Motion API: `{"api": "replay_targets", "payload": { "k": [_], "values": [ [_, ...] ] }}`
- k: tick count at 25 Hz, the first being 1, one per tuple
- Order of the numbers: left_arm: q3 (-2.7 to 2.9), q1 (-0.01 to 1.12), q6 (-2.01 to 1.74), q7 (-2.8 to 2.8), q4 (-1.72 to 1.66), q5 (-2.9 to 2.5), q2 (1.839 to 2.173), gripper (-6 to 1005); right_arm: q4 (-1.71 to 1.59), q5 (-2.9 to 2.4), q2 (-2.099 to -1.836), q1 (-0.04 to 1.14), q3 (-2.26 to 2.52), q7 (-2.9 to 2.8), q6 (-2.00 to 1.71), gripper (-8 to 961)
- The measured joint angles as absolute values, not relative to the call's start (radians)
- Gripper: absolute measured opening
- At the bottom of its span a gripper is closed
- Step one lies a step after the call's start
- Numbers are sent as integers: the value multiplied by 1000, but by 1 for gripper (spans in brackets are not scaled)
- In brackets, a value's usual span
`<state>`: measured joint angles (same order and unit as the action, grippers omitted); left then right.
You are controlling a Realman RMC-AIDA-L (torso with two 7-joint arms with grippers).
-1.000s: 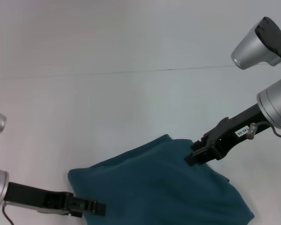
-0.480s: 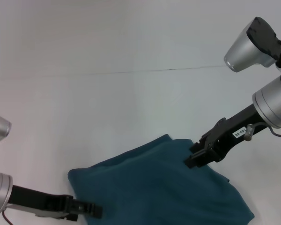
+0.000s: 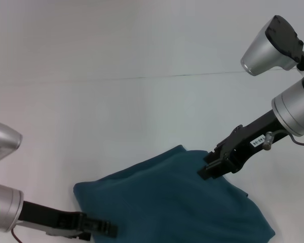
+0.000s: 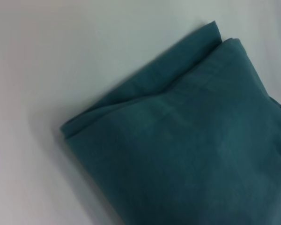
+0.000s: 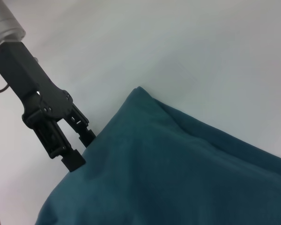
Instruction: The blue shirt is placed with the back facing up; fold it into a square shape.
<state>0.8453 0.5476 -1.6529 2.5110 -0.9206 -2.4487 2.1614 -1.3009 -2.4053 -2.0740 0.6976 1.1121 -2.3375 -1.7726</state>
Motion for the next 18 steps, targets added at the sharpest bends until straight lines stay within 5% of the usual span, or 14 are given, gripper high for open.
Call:
{"api": "replay_targets", "payload": {
  "k": [18],
  "values": [
    [905,578,-1612,2533,-876,-2442,2164,919,-1292,-2433,-2077,708,1112,-2333,-1764,421]
  ]
}}
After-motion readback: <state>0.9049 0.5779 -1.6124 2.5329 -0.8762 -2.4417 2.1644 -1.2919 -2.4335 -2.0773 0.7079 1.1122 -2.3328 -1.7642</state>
